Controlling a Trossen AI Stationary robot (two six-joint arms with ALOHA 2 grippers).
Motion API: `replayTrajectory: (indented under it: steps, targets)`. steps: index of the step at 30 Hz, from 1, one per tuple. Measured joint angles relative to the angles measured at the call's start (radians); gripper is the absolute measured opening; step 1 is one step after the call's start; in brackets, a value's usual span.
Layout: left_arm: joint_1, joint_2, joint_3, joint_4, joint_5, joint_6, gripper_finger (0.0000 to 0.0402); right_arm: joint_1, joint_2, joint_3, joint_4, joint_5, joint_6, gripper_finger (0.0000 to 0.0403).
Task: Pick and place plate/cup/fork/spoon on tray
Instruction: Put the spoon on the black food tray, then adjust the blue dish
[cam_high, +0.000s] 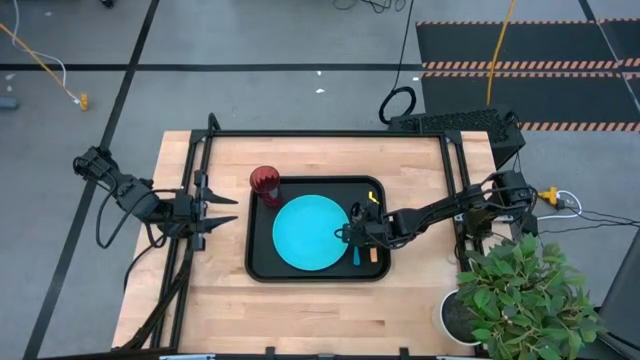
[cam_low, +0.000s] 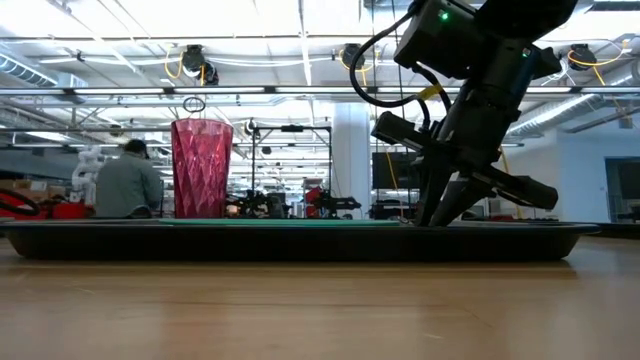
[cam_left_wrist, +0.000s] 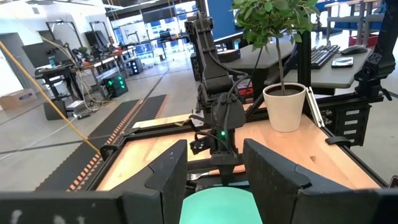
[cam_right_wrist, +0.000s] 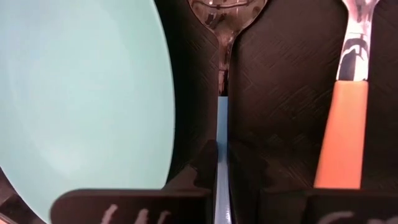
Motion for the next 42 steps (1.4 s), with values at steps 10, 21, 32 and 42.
replayTrajectory:
  steps: [10,21,32,42]
  targets:
    - [0.000,0.000,0.000,0.000,0.000,0.000,0.0161,0.000,0.000,0.000,-0.001,0.003,-0.002,0.0017]
    - [0.000,0.000,0.000,-0.001,0.000,0.000,0.0161,0.000,0.000,0.000,0.000,0.008,0.003,0.0066]
    - [0.000,0.000,0.000,-0.001,0.000,-0.001,0.0161,0.000,-0.035,0.001,-0.002,0.023,0.005,0.0102]
    - [0.000,0.000,0.000,-0.001,0.000,-0.003,0.0161,0.000,-0.205,0.001,-0.050,0.148,-0.049,0.0102]
